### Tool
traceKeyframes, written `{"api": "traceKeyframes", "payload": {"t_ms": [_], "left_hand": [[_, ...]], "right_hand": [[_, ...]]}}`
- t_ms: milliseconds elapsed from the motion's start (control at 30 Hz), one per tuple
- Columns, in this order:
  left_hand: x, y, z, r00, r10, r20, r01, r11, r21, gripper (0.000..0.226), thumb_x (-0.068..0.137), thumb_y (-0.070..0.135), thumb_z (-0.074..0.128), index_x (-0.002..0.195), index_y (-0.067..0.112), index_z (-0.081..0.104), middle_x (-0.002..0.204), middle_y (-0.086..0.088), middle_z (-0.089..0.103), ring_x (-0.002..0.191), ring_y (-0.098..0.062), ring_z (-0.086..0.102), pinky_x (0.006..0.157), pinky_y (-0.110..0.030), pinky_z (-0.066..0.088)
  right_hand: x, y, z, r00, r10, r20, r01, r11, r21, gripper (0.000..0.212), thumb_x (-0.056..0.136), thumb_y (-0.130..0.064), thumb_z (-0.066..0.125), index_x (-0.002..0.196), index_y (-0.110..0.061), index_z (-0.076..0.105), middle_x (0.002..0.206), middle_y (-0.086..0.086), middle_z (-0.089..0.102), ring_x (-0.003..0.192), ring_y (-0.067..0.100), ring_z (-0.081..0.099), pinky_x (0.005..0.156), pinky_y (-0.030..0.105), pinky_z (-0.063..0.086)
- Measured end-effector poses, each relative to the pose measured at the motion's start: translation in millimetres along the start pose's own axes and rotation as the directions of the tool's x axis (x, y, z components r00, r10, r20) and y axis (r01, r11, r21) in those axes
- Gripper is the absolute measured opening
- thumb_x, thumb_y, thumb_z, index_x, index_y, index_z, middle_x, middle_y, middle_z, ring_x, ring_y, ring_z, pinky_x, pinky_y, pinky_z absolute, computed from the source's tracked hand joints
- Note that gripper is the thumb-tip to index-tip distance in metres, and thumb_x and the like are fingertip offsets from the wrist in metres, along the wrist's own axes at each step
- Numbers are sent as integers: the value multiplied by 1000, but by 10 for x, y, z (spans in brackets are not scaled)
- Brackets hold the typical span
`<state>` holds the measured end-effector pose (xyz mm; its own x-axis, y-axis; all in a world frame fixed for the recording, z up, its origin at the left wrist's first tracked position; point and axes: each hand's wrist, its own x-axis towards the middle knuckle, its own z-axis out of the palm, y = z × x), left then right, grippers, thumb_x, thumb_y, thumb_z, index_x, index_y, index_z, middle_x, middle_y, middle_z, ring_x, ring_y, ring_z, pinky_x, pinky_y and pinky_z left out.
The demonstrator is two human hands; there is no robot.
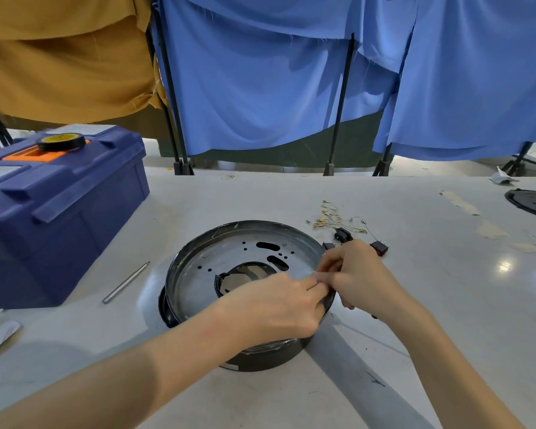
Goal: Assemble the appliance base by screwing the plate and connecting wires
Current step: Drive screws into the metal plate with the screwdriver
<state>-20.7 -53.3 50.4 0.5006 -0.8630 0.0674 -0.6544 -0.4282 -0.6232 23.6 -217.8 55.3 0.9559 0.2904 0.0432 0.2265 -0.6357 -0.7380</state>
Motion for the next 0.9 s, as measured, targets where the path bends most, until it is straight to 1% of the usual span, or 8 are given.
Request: {"api": "traceKeyframes", "payload": {"t_ms": [67, 133, 233, 367, 533, 667, 800, 900], "left_hand": [[1, -29, 19, 999, 15, -50, -14, 1000, 21, 11, 64, 14, 78, 71, 16, 70, 74, 1, 64, 62, -12, 57, 38, -24, 25], [28, -46, 26, 995, 25, -94, -21, 999, 47, 11, 62, 13, 78, 67, 16, 68, 70, 1, 62, 59, -12, 56, 38, -25, 21], [58, -56, 7, 991, 47, -129, -36, 996, 83, 11, 61, 13, 77, 63, 16, 67, 66, 1, 60, 57, -12, 53, 40, -26, 17], [21, -62, 11, 981, 79, -179, -59, 992, 114, 5, 67, 13, 72, 65, 16, 69, 66, 2, 58, 56, -12, 47, 40, -25, 18], [-34, -92, 19, 971, 127, -200, -92, 980, 175, 12, 74, 9, 66, 68, 19, 68, 66, 6, 55, 56, -10, 44, 40, -24, 20], [-50, -90, 69, 967, 128, -218, -91, 981, 174, 16, 78, 5, 61, 73, 17, 69, 68, 6, 54, 59, -10, 45, 38, -23, 24], [-49, -73, 112, 969, 104, -225, -73, 987, 144, 17, 79, 4, 61, 71, 17, 68, 68, 6, 52, 59, -11, 43, 38, -24, 24], [-37, -86, 97, 969, 65, -238, -45, 995, 89, 13, 77, 5, 66, 70, 16, 67, 71, 4, 56, 59, -11, 45, 38, -23, 24]], "right_hand": [[-2, 16, -31, 1000, 17, 8, -17, 999, 45, 19, 86, -9, 70, 67, -8, 67, 35, -2, 52, 30, 12, 45, 40, 16, 38], [8, 34, -53, 1000, 29, 12, -30, 994, 103, 19, 87, -9, 70, 68, -6, 68, 37, 2, 54, 32, 15, 46, 43, 16, 39], [19, 68, -66, 999, 39, 15, -41, 982, 183, 21, 87, -8, 70, 67, -5, 69, 41, 4, 57, 33, 16, 46, 44, 15, 39], [39, 99, -56, 998, 53, 18, -55, 961, 271, 22, 86, -4, 70, 64, -4, 68, 49, 10, 62, 32, 17, 44, 42, 17, 39], [67, 127, -39, 997, 78, 29, -83, 922, 378, 19, 86, 0, 68, 67, 1, 68, 47, 11, 59, 31, 16, 40, 39, 19, 37], [80, 152, -29, 996, 82, 27, -86, 899, 429, 22, 86, 0, 69, 64, 0, 68, 47, 14, 59, 30, 17, 39, 38, 19, 36], [86, 169, -27, 997, 76, 31, -82, 886, 456, 27, 86, -1, 69, 59, -4, 69, 47, 14, 58, 31, 17, 39, 38, 19, 35], [82, 176, -23, 996, 82, 34, -88, 869, 488, 29, 86, 0, 69, 57, -7, 70, 49, 16, 58, 31, 17, 38, 38, 20, 35]]}}
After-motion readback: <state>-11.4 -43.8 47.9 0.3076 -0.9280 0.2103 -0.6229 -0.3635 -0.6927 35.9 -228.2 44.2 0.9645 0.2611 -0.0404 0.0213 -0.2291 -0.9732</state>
